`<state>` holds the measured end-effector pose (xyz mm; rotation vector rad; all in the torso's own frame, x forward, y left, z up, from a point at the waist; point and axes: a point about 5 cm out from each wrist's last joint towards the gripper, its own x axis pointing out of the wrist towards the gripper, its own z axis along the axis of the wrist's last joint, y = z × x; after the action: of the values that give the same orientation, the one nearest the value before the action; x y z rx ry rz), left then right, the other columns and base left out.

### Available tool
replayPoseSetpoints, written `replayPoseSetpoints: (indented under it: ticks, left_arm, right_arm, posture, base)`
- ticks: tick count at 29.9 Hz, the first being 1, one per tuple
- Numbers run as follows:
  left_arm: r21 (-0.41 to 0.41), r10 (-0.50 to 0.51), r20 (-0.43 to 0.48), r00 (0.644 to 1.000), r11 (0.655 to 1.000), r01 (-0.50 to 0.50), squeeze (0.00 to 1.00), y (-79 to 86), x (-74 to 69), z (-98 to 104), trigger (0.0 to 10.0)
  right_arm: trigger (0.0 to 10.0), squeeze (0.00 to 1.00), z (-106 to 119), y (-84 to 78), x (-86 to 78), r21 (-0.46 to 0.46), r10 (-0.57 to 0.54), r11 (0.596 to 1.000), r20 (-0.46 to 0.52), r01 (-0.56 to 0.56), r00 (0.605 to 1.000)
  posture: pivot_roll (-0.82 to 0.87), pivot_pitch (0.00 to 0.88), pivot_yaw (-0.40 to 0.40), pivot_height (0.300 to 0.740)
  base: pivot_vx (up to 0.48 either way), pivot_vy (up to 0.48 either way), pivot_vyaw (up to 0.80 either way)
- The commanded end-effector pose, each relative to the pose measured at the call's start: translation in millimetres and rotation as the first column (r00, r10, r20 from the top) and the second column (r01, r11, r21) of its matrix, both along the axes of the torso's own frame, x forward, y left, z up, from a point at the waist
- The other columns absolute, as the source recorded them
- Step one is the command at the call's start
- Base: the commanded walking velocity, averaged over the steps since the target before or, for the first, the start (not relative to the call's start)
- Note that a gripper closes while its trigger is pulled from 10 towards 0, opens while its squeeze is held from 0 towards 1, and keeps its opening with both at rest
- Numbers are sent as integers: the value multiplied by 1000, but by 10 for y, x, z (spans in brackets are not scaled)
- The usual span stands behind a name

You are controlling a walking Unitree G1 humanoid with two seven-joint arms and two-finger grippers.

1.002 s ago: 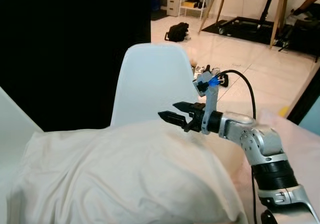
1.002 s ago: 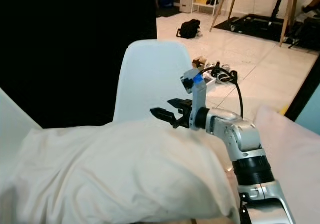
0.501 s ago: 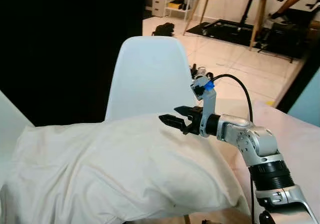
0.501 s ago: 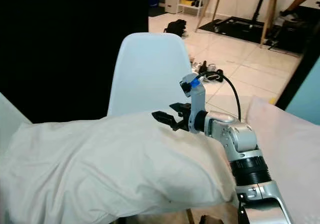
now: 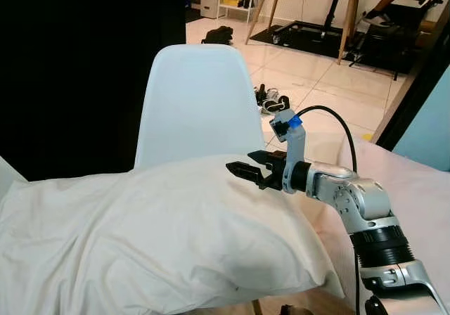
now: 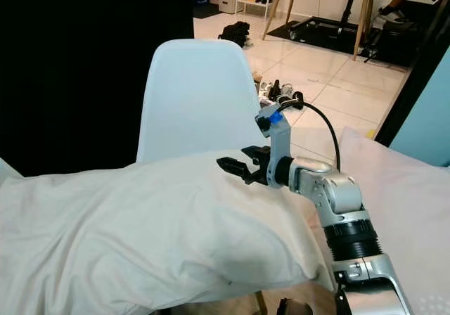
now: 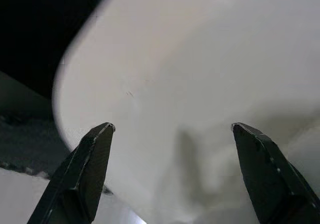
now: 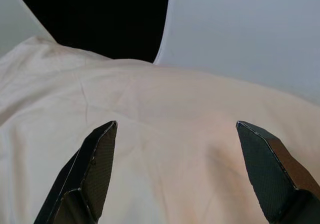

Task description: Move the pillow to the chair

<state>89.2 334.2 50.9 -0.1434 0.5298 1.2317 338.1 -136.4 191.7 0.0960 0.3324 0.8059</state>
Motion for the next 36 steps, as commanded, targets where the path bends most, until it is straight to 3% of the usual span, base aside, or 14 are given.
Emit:
replayPoseSetpoints:
  ticks: [1,4,7,11,14,16,18,19,21,23,24,27,29,36]
  left_arm:
    - [-88,-36,93,995,995,44,0,-178,207,-129,10000]
    - [-88,-161,168,973,980,178,0,-175,503,-173,10000]
    - [-167,-255,188,948,943,287,0,-215,721,-369,10000]
    - [-184,-323,214,922,914,362,0,-273,867,-417,10000]
    - [-188,-372,298,879,880,436,0,-333,1056,-375,10000]
    - [-163,-433,403,806,833,529,0,-401,1260,-251,10000]
    - [-153,-447,425,787,822,549,0,-415,1303,-224,10000]
    - [-107,-492,459,740,796,596,0,-441,1408,-122,10000]
    - [-107,-492,459,740,796,596,0,-441,1408,-122,10000]
    - [-56,-531,483,696,775,630,0,-456,1506,-20,10000]
    - [-1,-568,506,649,752,659,0,-461,1615,90,10000]
    - [42,-594,518,616,737,675,0,-462,1700,182,10000]
    - [106,-657,485,576,699,708,0,-490,1821,251,10000]
    - [135,-701,434,566,672,728,0,-530,1860,217,10000]
  right_arm:
    - [10000,0,40,-17,1,5,-14,1000,14,14,1000]
    - [10000,0,53,-18,3,8,-19,1000,17,19,1000]
    - [10000,0,75,-33,6,0,-28,1000,26,28,999]
    - [10000,0,91,-63,14,-12,-40,999,34,40,999]
    - [10000,0,108,-90,22,-19,-50,999,39,51,998]
    - [10000,0,123,-102,26,-11,-53,998,39,54,998]
    - [10000,0,126,-103,26,-9,-54,999,39,54,998]
    - [10000,0,131,-105,30,-10,-55,998,40,56,998]
    - [10000,0,131,-105,30,-10,-55,998,40,56,998]
    - [10000,0,135,-107,32,-11,-57,998,41,57,998]
    - [10000,0,139,-108,35,-13,-59,998,41,60,997]
    - [10000,0,141,-109,37,-15,-61,998,42,62,997]
    - [10000,0,150,-108,44,-16,-69,997,42,69,997]
    - [10000,0,163,-117,53,-17,-78,997,44,78,996]
  posture:
    - [168,0,-45,441]
    - [164,0,-44,441]
    - [128,0,-37,441]
    - [123,0,-40,441]
    - [117,0,-43,441]
    - [114,0,-44,441]
    - [114,0,-44,441]
    - [113,0,-52,441]
    - [113,0,-52,441]
    - [110,0,-53,441]
    - [109,0,-56,441]
    - [109,0,-58,441]
    - [106,0,-58,441]
    - [97,0,-56,441]
  base:
    - [0,0,0]
    - [0,0,0]
    - [0,0,0]
    - [0,0,0]
    - [0,0,0]
    - [0,0,0]
    - [0,0,0]
    - [0,0,0]
    - [0,0,0]
    - [0,0,0]
    - [0,0,0]
    - [0,0,0]
    - [0,0,0]
    - [0,0,0]
